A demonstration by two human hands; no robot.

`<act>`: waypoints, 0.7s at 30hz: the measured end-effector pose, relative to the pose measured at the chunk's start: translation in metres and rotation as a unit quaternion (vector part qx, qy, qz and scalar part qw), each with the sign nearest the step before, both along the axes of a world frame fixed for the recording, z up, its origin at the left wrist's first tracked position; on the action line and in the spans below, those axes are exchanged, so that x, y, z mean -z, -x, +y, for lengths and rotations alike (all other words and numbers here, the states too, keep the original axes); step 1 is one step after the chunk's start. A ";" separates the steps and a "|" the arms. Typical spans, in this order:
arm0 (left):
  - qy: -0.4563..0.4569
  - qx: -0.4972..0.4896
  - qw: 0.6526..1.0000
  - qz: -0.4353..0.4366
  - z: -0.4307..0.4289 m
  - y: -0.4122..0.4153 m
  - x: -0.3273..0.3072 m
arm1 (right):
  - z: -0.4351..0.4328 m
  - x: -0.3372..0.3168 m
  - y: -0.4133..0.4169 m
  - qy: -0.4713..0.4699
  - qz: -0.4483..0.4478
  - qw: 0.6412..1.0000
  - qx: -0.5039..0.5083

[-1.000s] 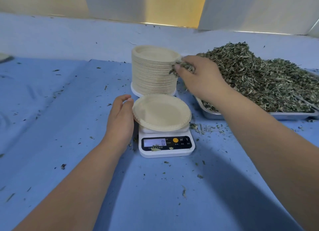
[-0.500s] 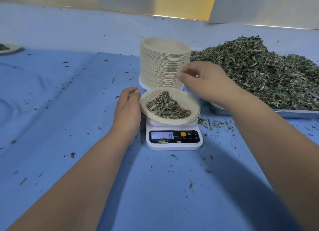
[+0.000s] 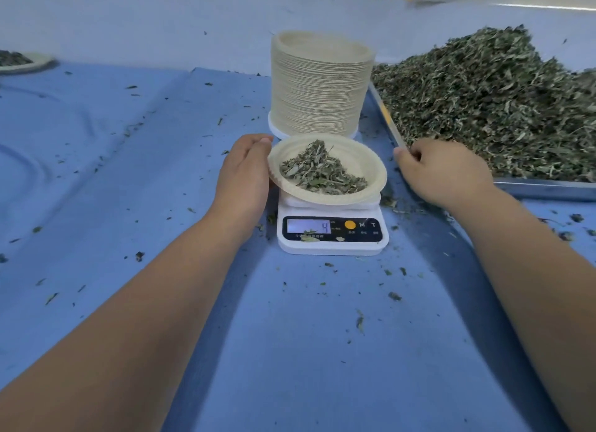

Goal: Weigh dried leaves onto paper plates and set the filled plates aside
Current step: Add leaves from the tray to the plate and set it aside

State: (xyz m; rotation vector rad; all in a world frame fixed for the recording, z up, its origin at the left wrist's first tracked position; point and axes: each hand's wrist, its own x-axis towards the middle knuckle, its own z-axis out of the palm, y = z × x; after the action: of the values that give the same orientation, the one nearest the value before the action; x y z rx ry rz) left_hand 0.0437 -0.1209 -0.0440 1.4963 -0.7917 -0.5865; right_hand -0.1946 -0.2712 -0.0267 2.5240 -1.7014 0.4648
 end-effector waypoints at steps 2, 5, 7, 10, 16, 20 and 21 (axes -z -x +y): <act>-0.004 -0.001 1.000 -0.006 0.001 0.002 -0.002 | 0.000 0.000 0.004 0.007 -0.040 0.999 -0.009; -0.009 -0.005 1.000 0.000 0.000 0.003 -0.002 | 0.001 -0.001 0.006 0.038 -0.114 0.992 -0.028; -0.010 -0.009 1.000 0.003 0.000 0.002 -0.002 | 0.002 -0.001 0.006 0.059 -0.152 0.986 -0.038; -0.010 -0.012 1.000 0.014 0.000 0.001 -0.001 | 0.002 0.000 0.005 0.082 -0.183 0.978 -0.059; 0.001 -0.007 1.000 0.025 -0.001 0.000 0.001 | 0.001 0.002 0.006 0.108 -0.220 0.968 -0.062; 0.005 -0.006 1.000 0.026 -0.002 0.000 0.002 | -0.001 0.001 0.006 0.114 -0.252 0.959 -0.062; 0.005 -0.005 1.000 0.026 -0.002 0.000 0.002 | 0.000 0.001 0.006 0.117 -0.251 0.959 -0.066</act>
State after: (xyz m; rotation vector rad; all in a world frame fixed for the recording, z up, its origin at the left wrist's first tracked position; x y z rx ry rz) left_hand 0.0439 -0.1225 -0.0457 1.4690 -0.7448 -0.6101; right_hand -0.2004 -0.2716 -0.0278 2.4882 -1.4844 1.3283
